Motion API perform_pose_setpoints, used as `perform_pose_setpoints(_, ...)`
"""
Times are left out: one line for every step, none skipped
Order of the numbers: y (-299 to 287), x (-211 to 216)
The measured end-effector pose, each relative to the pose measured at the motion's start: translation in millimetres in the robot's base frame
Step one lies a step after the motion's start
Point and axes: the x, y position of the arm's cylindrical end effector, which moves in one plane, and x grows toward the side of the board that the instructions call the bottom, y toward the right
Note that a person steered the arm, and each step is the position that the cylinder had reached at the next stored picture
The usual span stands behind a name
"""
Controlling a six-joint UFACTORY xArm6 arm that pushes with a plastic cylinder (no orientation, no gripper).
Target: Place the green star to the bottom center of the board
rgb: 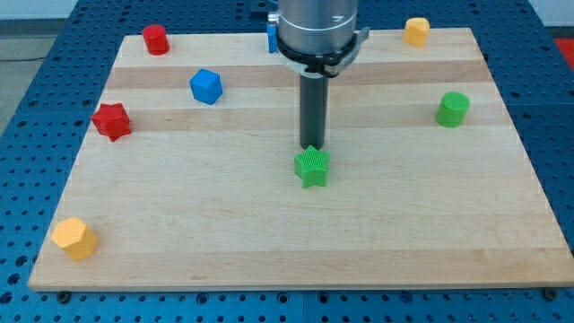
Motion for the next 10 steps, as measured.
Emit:
perform_pose_setpoints(-4.4, 14.9)
perform_pose_setpoints(1.3, 26.6)
perform_pose_setpoints(13.4, 34.4)
perform_pose_setpoints(23.6, 44.7)
perform_pose_setpoints(-3.5, 46.4)
perform_pose_setpoints(-11.9, 61.0)
perform_pose_setpoints(-6.3, 69.1)
perform_pose_setpoints(4.4, 54.1)
perform_pose_setpoints(32.0, 55.2)
perform_pose_setpoints(39.0, 69.2)
